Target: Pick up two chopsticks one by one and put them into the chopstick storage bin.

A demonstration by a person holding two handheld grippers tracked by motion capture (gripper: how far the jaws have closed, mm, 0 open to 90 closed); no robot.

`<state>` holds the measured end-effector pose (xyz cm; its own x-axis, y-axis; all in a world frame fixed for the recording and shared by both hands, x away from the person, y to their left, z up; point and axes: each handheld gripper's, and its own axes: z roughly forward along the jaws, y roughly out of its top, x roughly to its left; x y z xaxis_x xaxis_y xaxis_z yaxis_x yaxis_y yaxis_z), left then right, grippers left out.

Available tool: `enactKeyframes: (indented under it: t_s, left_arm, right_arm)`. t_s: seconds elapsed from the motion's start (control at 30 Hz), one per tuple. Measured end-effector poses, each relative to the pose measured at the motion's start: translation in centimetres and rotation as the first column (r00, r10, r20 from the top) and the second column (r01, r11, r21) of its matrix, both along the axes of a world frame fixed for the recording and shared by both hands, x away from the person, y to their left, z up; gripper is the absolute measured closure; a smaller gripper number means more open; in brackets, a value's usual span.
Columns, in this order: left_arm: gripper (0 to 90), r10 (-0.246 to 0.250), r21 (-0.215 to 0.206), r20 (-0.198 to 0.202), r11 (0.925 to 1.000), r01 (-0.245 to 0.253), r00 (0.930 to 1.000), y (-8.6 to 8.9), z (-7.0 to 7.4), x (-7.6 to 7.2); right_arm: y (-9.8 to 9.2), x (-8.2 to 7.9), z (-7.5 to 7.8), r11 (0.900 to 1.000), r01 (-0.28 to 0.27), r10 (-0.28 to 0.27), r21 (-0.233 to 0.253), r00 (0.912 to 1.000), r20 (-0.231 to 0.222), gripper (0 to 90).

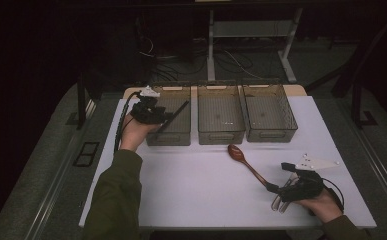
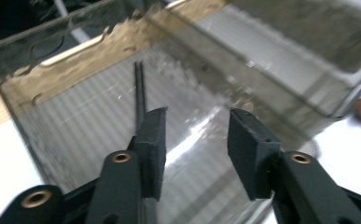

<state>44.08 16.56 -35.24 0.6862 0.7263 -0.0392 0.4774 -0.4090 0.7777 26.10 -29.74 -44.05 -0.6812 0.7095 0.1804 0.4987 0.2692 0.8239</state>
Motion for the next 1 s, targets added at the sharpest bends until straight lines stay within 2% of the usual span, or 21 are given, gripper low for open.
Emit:
enactKeyframes:
  t_s: [0.17, 0.33, 0.4, 0.67, 0.83, 1.0]
  left_arm:
    - [44.7, -0.042, -0.042, 0.009, 0.9982, 0.043, 0.9991, -0.3, 0.3, -1.3]
    - [40.4, -0.079, -0.097, 0.016, 0.9921, 0.080, 0.9968, -0.4, 0.3, -2.8]
    - [38.4, -0.090, -0.106, 0.021, 0.9901, 0.092, 0.9957, -0.3, 0.2, -3.4]
    - [31.4, -0.125, -0.124, 0.051, 0.9837, 0.131, 0.9908, -0.5, -0.7, -6.5]
    - [28.0, -0.144, -0.138, 0.065, 0.9787, 0.152, 0.9874, -0.5, -2.1, -8.7]
    - [25.5, -0.142, -0.131, 0.070, 0.9798, 0.151, 0.9873, -0.6, -3.3, -10.8]
  right_arm:
    - [0.0, 0.0, 0.0, 1.000, 0.000, 0.000, 0.000, 1.0000, 0.000, 0.6]
    - [0.0, 0.0, 0.0, 1.000, 0.002, -0.002, 0.000, 1.0000, 0.000, 0.6]
    - [0.0, 0.0, 0.0, 1.000, 0.002, -0.002, 0.000, 1.0000, 0.000, 0.6]
    - [0.0, 0.0, 0.0, 1.000, 0.005, -0.005, 0.001, 1.0000, -0.006, 0.6]
    - [0.0, 0.0, 0.0, 1.000, 0.005, -0.005, 0.000, 1.0000, -0.003, 0.6]
    - [0.0, -0.1, 0.1, 1.000, 0.004, -0.004, 0.000, 1.0000, -0.001, 0.6]
